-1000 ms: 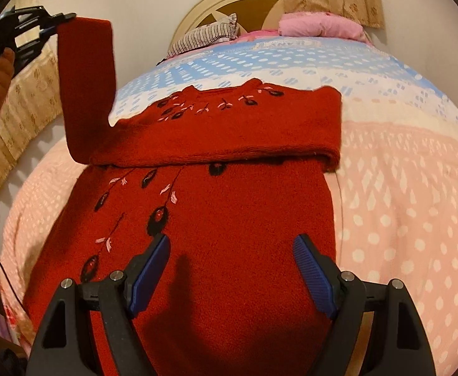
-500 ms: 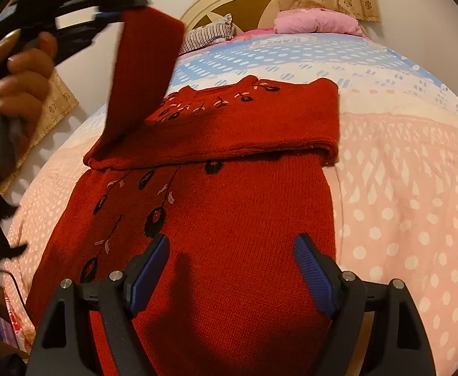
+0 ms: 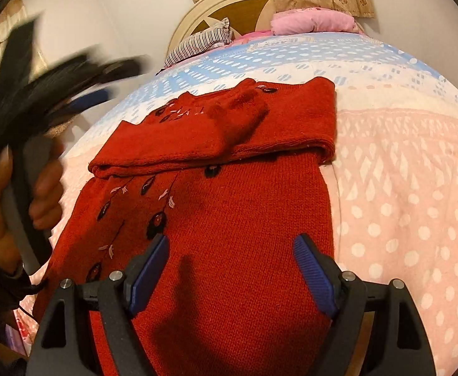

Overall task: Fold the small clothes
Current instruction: 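Open the left gripper to release the sleeve and withdraw it, then close the right gripper on the sweater hem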

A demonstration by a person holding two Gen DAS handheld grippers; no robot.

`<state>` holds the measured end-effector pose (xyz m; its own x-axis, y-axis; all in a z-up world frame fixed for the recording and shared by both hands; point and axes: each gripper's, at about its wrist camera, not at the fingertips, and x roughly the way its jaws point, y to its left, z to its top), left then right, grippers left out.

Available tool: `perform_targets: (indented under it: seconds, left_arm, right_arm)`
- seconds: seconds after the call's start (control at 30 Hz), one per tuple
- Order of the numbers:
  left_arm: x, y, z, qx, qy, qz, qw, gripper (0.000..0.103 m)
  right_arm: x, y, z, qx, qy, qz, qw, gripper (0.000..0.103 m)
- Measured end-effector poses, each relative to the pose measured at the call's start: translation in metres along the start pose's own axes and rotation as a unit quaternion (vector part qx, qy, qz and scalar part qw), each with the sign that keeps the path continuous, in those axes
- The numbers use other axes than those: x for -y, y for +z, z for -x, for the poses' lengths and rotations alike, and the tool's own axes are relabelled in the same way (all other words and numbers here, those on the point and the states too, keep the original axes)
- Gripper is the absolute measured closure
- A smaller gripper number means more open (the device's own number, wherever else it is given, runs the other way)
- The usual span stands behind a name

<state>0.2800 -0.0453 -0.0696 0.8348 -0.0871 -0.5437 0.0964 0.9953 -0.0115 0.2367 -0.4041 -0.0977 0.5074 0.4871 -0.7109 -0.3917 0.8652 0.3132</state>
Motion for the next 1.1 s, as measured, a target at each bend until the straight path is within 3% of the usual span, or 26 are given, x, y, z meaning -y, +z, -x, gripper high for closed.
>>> perform_targets:
  seconds: [0.13,0.23,0.37,0.5,0.57,0.67,0.77,0.87,0.97,1.03,1.1]
  left_arm:
    - [-0.052,-0.042,-0.006,-0.059,0.099,-0.032,0.9928,0.01]
    - [-0.086,-0.059,-0.017,-0.104,0.129,-0.002,0.9862,0.011]
    - [-0.11,-0.061,-0.031,-0.118,0.127,0.05,0.9836,0.011]
    - [-0.114,-0.068,-0.044,-0.142,0.134,0.055,0.9793,0.01]
    - [-0.124,-0.073,-0.049,-0.153,0.122,0.078,0.9775,0.003]
    - [-0.135,-0.078,-0.052,-0.162,0.1,0.114,0.975,0.0]
    - [-0.133,-0.079,-0.053,-0.162,0.102,0.114,0.9748,0.0]
    - [-0.128,-0.079,-0.054,-0.161,0.111,0.103,0.9753,0.0]
    - [-0.131,-0.079,-0.054,-0.16,0.109,0.106,0.9754,0.0]
    - [-0.132,-0.079,-0.055,-0.16,0.107,0.108,0.9753,0.0]
    - [-0.133,-0.079,-0.056,-0.16,0.106,0.11,0.9753,0.0]
  right_arm:
    - [-0.002,0.0,-0.001,-0.001,-0.004,0.003,1.0,0.021]
    - [-0.004,0.001,-0.003,-0.005,-0.012,0.008,1.0,0.021]
    - [-0.008,0.002,-0.005,-0.009,-0.029,0.021,0.999,0.021]
    - [-0.012,0.002,-0.005,-0.013,-0.045,0.031,0.998,0.021]
    - [-0.013,0.002,-0.005,-0.013,-0.052,0.035,0.998,0.021]
    - [-0.015,0.005,-0.001,-0.013,-0.057,0.033,0.998,0.021]
    - [-0.015,0.022,0.013,0.005,-0.037,0.012,0.999,0.021]
    - [-0.013,0.053,0.013,0.011,-0.044,0.004,0.999,0.021]
    - [-0.002,0.091,-0.01,-0.004,-0.033,-0.018,0.999,0.032]
    - [0.008,0.106,-0.029,-0.018,-0.037,-0.042,0.998,0.048]
    - [0.021,0.116,-0.052,-0.037,-0.033,-0.072,0.996,0.051]
